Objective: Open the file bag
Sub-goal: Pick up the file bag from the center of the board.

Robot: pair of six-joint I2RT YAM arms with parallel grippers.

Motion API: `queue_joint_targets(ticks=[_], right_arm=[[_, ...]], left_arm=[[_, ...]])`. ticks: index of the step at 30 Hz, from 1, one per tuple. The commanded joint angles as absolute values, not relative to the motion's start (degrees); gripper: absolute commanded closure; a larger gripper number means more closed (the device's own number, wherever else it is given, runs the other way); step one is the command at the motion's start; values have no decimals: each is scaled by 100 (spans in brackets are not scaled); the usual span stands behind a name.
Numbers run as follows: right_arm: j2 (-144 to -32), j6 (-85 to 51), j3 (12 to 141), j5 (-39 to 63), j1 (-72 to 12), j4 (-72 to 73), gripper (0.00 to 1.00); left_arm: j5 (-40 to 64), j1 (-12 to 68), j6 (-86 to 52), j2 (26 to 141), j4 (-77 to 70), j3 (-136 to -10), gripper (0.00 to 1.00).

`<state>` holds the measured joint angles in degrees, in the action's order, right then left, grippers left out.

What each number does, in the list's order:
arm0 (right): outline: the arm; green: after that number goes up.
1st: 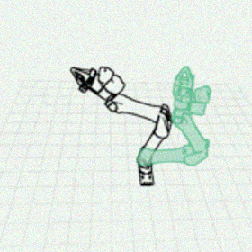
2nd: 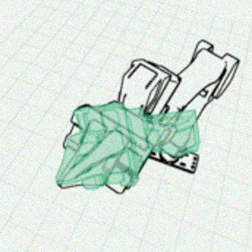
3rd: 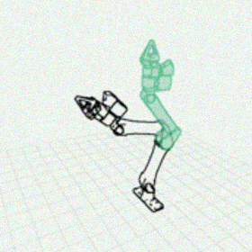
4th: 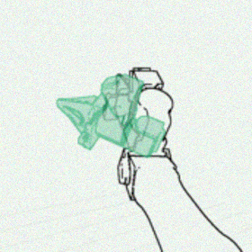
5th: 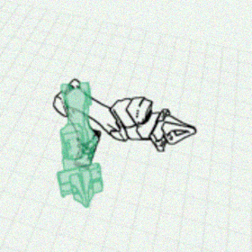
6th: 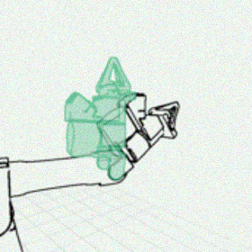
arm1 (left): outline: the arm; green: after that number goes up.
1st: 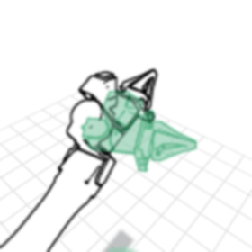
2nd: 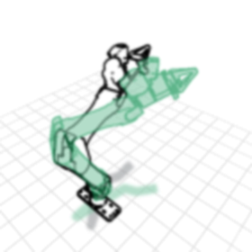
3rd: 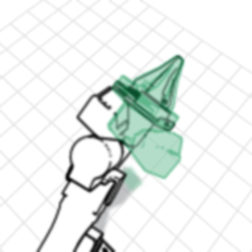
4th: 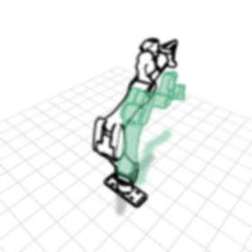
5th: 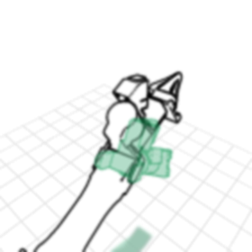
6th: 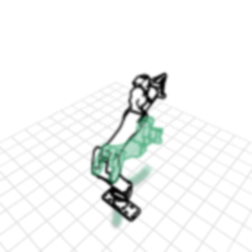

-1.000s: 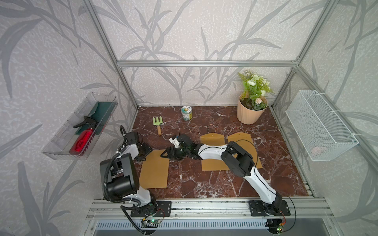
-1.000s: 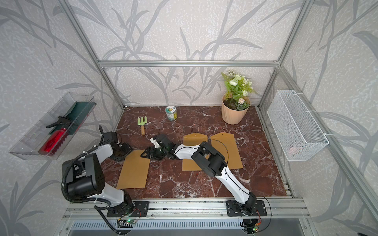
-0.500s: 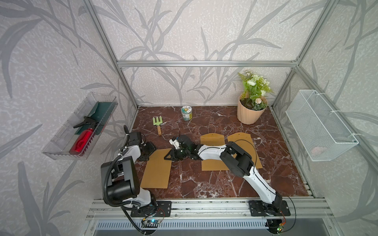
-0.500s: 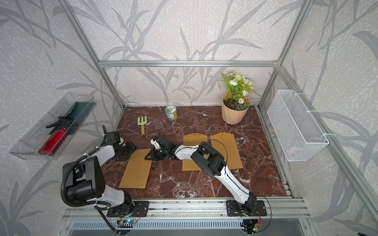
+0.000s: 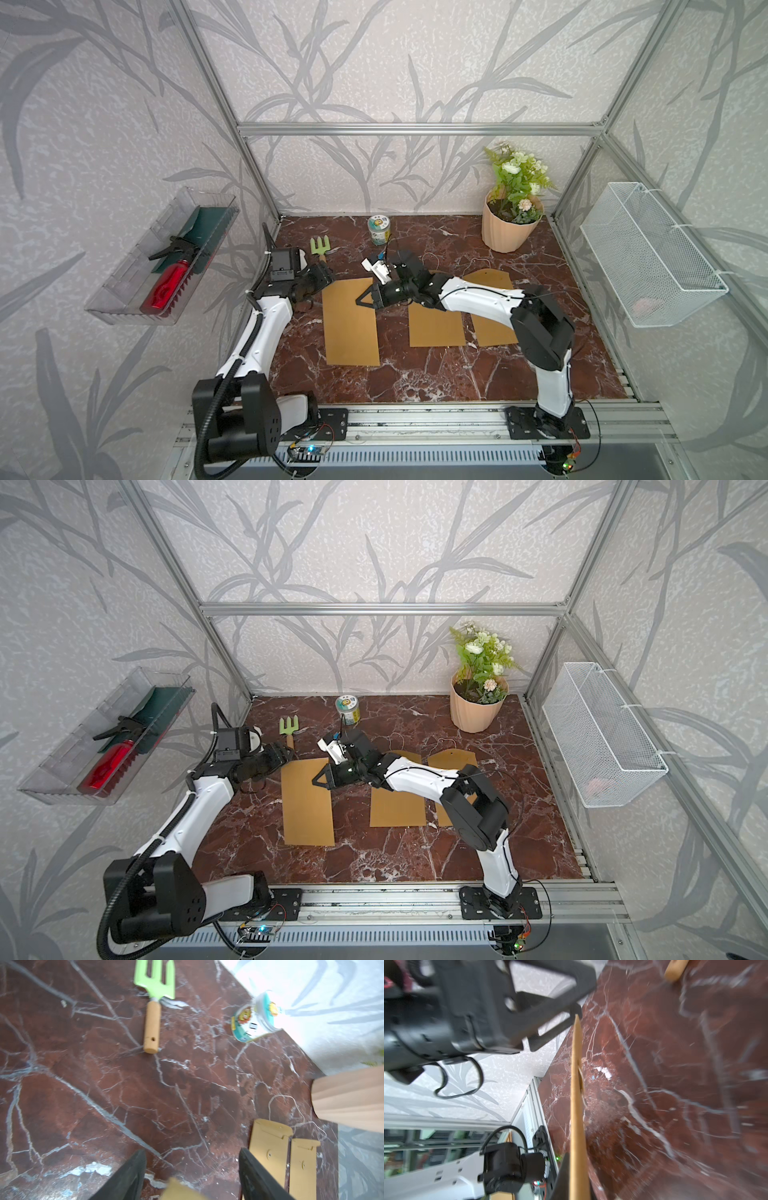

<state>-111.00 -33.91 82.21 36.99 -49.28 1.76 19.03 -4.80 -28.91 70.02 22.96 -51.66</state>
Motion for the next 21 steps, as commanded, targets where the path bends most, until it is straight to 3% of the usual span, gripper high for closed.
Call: queue_joint_targets(ticks=[1, 8, 21], right_arm=[[-10451, -2017, 8240, 3587, -4770, -1148, 96], [-9585, -1149, 8351, 3243, -4466, -2287, 97], [-8786, -1558, 8203, 4467, -3574, -1887, 98]], left_arm=[[1819, -241, -2673, 6724, 2590, -5377, 29], [1978, 145, -2566, 6169, 2328, -5358, 29], [3811, 337, -3917, 5577, -1649, -3735, 27]])
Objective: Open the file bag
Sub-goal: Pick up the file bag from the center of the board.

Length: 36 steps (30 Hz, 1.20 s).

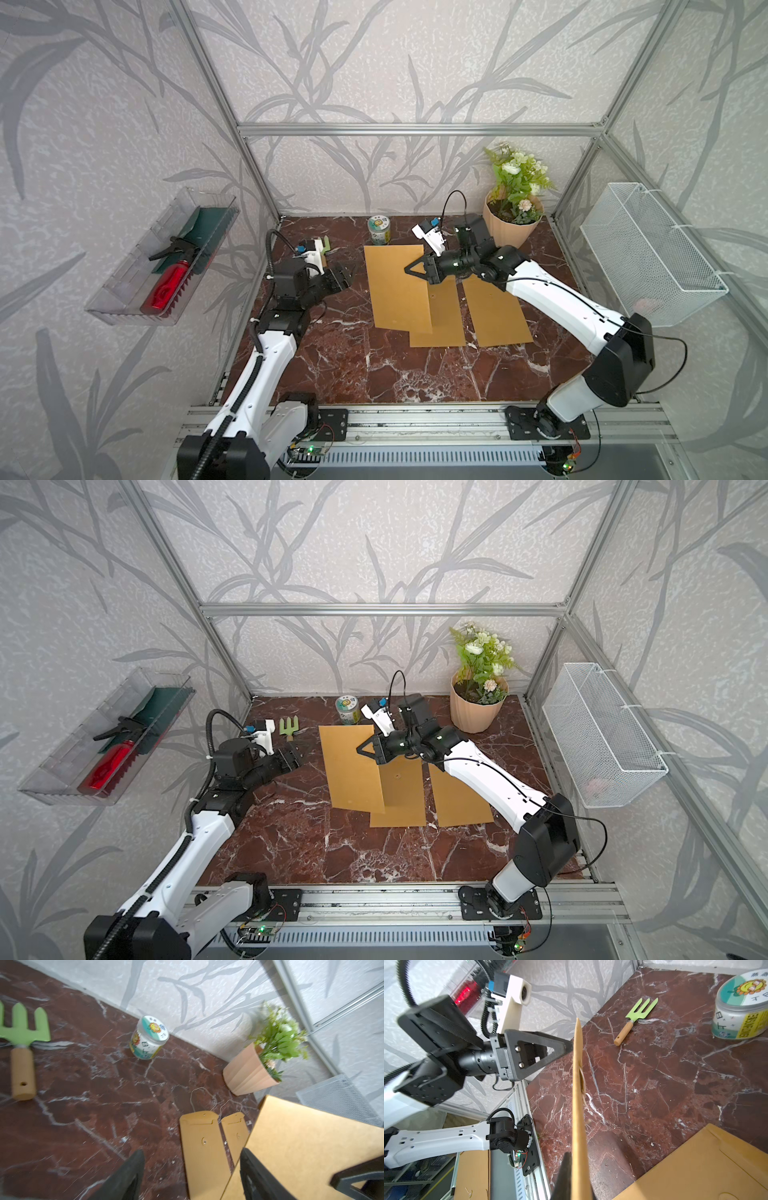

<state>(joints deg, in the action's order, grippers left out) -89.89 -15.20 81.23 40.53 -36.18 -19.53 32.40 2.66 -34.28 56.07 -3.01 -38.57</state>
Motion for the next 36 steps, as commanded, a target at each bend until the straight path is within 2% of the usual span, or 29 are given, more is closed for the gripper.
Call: queue_joint_targets(ticks=[1, 7, 15, 21, 24, 27, 32, 36], right_arm=[[-8768, -1556, 8247, 4513, -3548, -1907, 98], [-8737, -1560, 8536, 4723, -3470, -2020, 98], [-8658, -1617, 8760, 4860, -3327, -2045, 98], [-8742, -1642, 8950, 4985, -3176, -2053, 98], [-8805, -1670, 8991, 5022, -3141, -1975, 98], [-8846, -1743, 9008, 5044, -3099, -1852, 97], [-8920, -1819, 9111, 5115, -3037, -1746, 96], [-9012, -1863, 9205, 5147, -3001, -1709, 96]], left_arm=[[3903, 379, -4060, 5616, -1927, -3682, 27], [4330, 537, -4726, 5885, -3388, -3513, 27], [4486, 728, -5178, 6157, -4333, -3375, 33], [4630, 844, -5490, 6348, -4726, -3482, 48], [4657, 895, -5635, 6447, -4925, -3552, 65], [4715, 933, -5778, 6538, -5136, -3585, 76], [4790, 975, -5853, 6601, -5242, -3615, 79], [4817, 993, -6004, 6615, -5476, -3604, 77]])
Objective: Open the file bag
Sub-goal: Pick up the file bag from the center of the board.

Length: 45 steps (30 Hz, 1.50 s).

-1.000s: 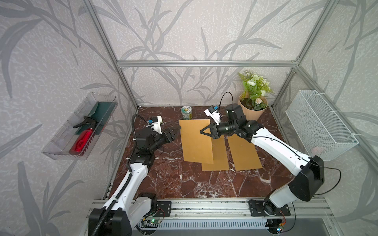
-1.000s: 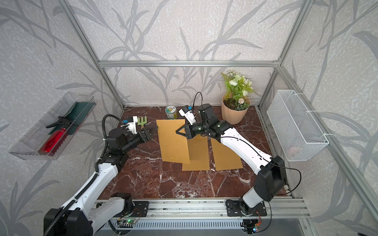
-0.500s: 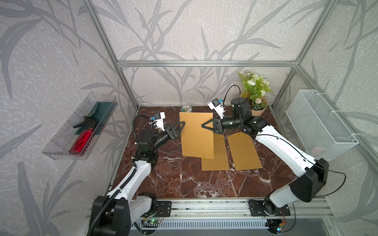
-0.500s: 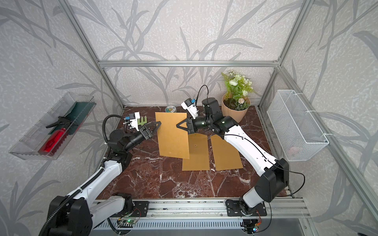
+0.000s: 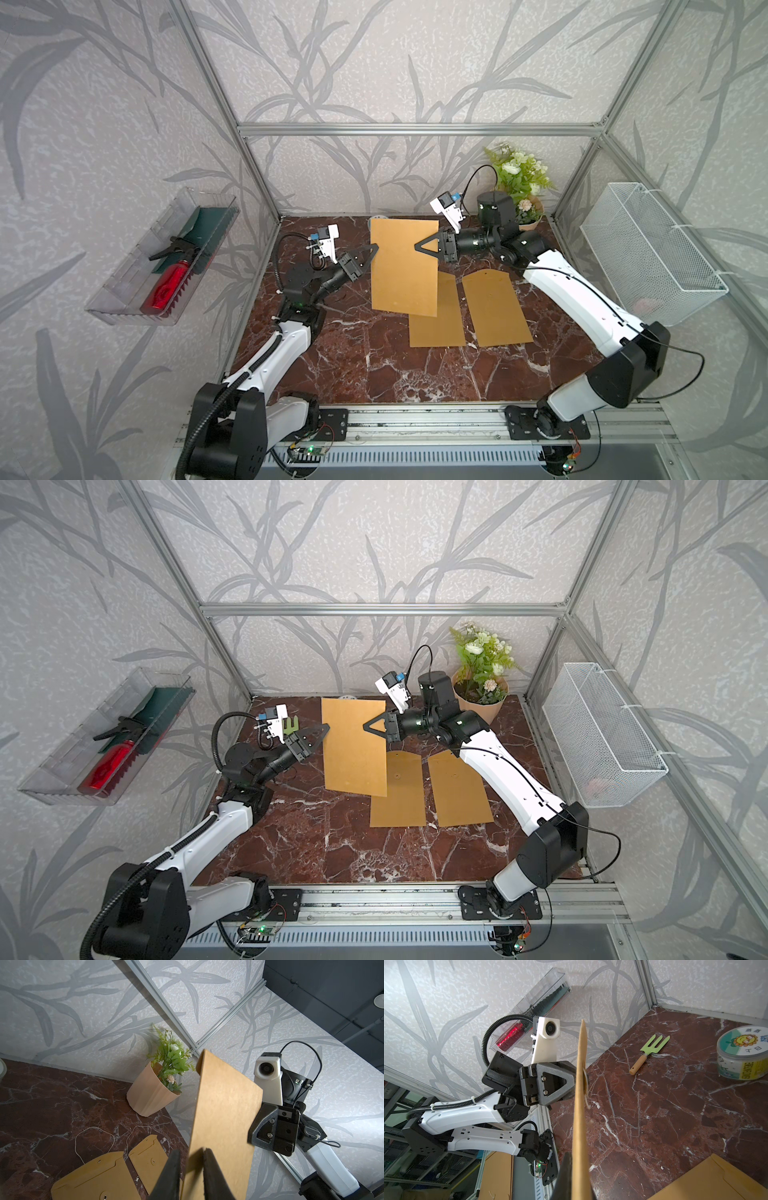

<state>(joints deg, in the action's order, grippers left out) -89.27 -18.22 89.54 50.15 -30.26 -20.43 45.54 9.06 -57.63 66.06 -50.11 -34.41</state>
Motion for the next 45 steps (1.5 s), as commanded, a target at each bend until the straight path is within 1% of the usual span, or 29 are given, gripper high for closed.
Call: queue_joint_targets(ticks=[1, 4, 6, 7, 8, 11, 12, 14, 15, 18, 20, 22, 30, 36, 42, 45], right_arm=[[-9041, -1870, 9232, 5150, -3000, -1711, 96], [-9133, -1907, 9318, 5184, -2996, -1667, 96], [-9184, -1942, 9375, 5207, -2991, -1643, 96], [-9216, -1963, 9394, 5220, -2988, -1619, 95], [-9236, -1976, 9412, 5225, -2989, -1606, 95], [-9289, -1996, 9428, 5238, -2990, -1585, 93], [-9303, -2013, 9430, 5231, -2988, -1586, 90], [-9332, -2017, 9424, 5223, -2976, -1625, 80], [-9334, -2026, 9409, 5209, -2977, -1639, 72], [-9278, -2041, 9264, 5186, -2969, -1596, 59], [-9201, -2094, 9109, 5177, -2958, -1515, 54], [-9088, -2172, 8896, 5177, -2961, -1371, 52], [-8547, -2661, 7757, 5194, -2957, -546, 51], [-8264, -3199, 6880, 5219, -2975, 397, 56], [-8279, -3399, 6684, 5300, -3031, 749, 66], [-8228, -3419, 6610, 5281, -3048, 812, 76]], left_arm=[[4833, 994, -6058, 6626, -5556, -3612, 74], [4901, 1017, -6184, 6660, -5739, -3645, 69], [4946, 1035, -6222, 6671, -5773, -3669, 69], [4948, 1037, -6236, 6671, -5787, -3674, 71], [4942, 1038, -6240, 6669, -5796, -3671, 75], [4901, 1045, -6287, 6677, -5870, -3663, 93], [4867, 1046, -6329, 6676, -5926, -3650, 100], [4738, 1047, -6395, 6681, -6081, -3601, 100], [4672, 1045, -6430, 6695, -6192, -3566, 100], [4386, 1044, -6491, 6696, -6460, -3428, 100], [4137, 1046, -6470, 6655, -6603, -3300, 100], [3889, 1045, -6385, 6567, -6656, -3188, 100], [3181, 1040, -5559, 5970, -5519, -3243, 100], [2945, 1038, -5288, 5745, -5044, -3309, 100], [2787, 1040, -5281, 5742, -5041, -3182, 100], [2726, 1037, -5173, 5702, -4824, -3171, 100]])
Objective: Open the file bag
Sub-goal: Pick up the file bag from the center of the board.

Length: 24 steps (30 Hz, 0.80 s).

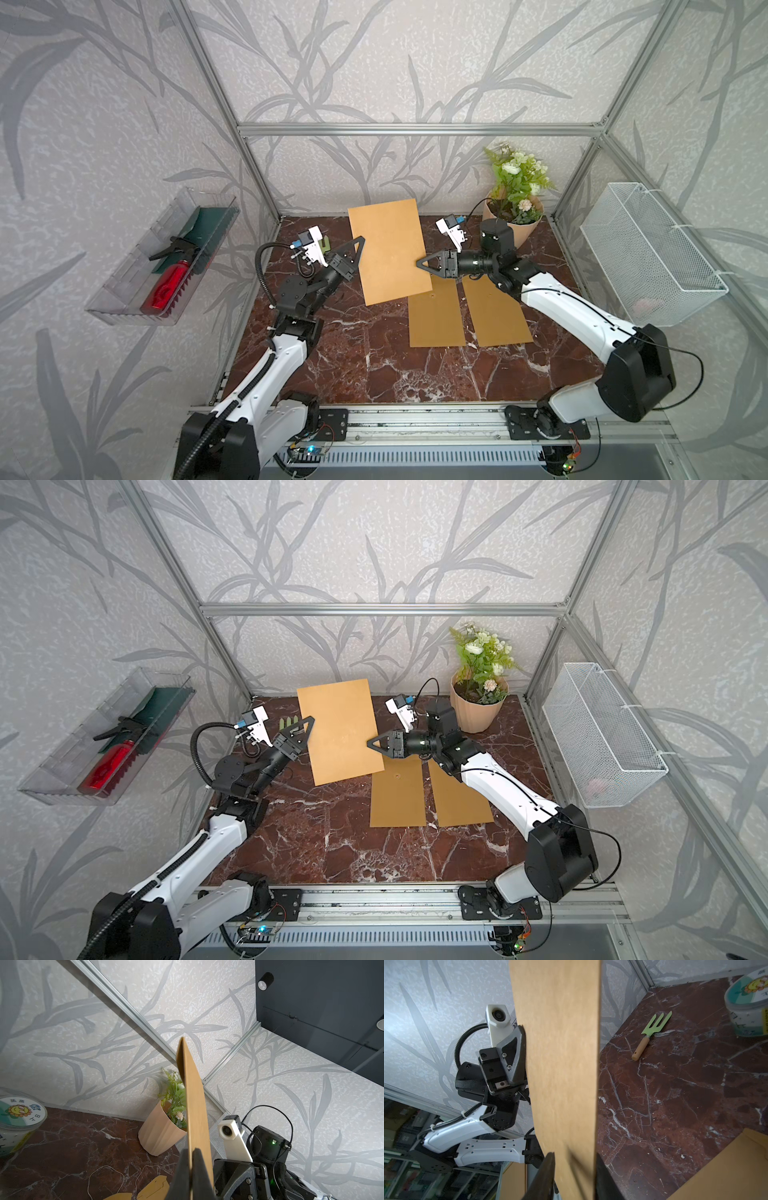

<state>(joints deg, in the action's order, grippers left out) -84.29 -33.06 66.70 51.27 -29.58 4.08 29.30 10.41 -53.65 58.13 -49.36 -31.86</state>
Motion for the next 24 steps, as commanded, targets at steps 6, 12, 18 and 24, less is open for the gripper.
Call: queue_joint_targets(ticks=[6, 12, 18, 24], right_arm=[[-8131, -3268, 6621, 5230, -3054, 641, 88], [-8183, -3098, 6727, 5175, -3056, 453, 97], [-7980, -2281, 6942, 4513, -3058, -722, 100], [-7709, -1753, 7149, 3858, -3140, -1526, 100]], left_arm=[[2473, 1044, -4988, 5595, -4267, -3173, 100], [2475, 1053, -4890, 5560, -3890, -3223, 94], [1782, 1046, -4285, 5177, -1865, -3727, 53], [1179, 1055, -3762, 4906, -131, -4386, 45]])
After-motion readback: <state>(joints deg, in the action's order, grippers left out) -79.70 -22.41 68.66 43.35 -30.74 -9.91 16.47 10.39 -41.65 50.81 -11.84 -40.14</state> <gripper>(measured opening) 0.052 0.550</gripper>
